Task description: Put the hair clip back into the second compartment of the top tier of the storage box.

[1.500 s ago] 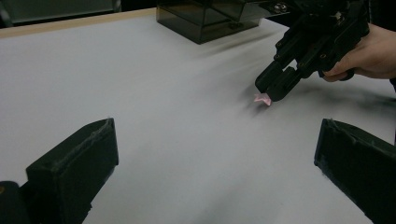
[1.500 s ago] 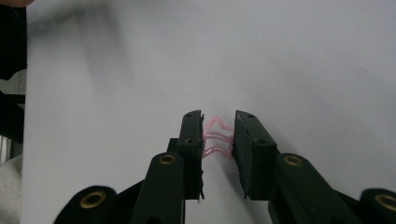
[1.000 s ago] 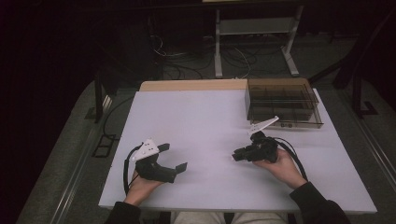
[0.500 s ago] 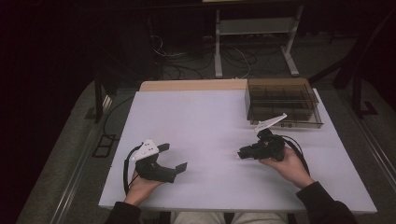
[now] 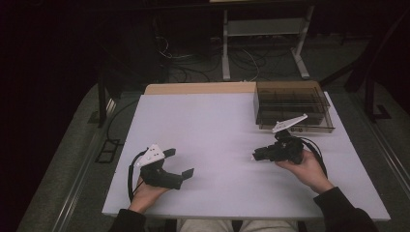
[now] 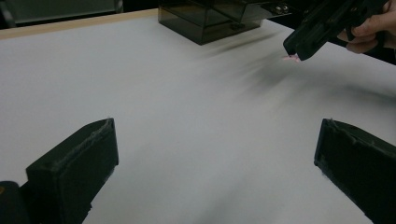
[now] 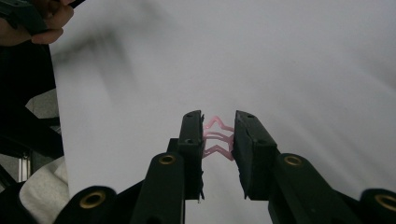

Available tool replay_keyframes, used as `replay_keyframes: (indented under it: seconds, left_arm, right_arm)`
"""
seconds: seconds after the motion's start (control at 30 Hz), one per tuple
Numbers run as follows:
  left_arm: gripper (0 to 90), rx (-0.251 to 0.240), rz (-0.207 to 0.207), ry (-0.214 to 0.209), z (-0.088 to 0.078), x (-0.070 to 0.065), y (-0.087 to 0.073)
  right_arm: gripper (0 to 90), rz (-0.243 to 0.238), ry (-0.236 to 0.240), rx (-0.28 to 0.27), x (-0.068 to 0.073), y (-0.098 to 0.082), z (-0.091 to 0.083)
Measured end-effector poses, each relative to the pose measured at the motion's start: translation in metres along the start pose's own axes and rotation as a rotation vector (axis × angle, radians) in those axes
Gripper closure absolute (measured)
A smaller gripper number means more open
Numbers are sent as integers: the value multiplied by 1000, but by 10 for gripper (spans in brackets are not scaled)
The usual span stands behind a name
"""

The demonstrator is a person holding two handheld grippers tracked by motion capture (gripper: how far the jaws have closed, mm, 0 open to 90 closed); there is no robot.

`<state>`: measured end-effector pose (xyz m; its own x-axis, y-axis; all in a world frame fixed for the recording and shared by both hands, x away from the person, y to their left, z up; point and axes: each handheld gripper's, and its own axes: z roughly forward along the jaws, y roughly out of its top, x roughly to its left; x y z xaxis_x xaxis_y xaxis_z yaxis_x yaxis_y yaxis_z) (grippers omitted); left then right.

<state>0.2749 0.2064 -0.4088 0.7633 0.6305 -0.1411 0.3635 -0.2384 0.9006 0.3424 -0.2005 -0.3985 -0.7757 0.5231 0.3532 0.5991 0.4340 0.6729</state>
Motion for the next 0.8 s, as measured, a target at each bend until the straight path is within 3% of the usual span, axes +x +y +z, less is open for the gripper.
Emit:
replay_keyframes:
  seconds: [0.8]
  left_arm:
    - [0, 1, -1, 1, 0, 0, 0]
  right_arm:
    - [726, 4, -56, -28, -12, 8, -35]
